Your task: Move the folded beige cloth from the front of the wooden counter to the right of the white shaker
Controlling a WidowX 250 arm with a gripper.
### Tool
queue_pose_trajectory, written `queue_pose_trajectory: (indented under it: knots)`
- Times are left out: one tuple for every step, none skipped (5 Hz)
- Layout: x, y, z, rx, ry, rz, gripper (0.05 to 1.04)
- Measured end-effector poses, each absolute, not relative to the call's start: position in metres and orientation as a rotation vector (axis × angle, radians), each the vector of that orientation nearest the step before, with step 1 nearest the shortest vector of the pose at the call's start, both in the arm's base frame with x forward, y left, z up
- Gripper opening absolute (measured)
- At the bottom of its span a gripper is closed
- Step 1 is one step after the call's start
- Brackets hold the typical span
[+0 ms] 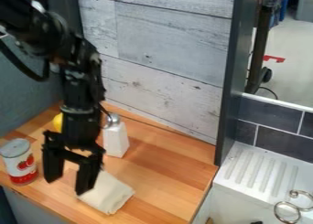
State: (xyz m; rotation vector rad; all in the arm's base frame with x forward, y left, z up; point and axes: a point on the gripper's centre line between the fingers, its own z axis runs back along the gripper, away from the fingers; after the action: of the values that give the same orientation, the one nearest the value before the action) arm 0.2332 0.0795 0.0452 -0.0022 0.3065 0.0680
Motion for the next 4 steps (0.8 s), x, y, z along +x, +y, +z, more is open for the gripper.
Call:
queue_pose_trajectory:
  knots:
    - [0.24,0.066,0.035,-0.005,0.295,0.003,1.001]
    - [0.244,0.056,0.031,-0.035,0.275,-0.035,1.001]
    - [0.247,0.047,0.009,-0.065,0.311,-0.082,1.001]
    - [0.265,0.045,0.003,-0.1,0.269,-0.125,1.001]
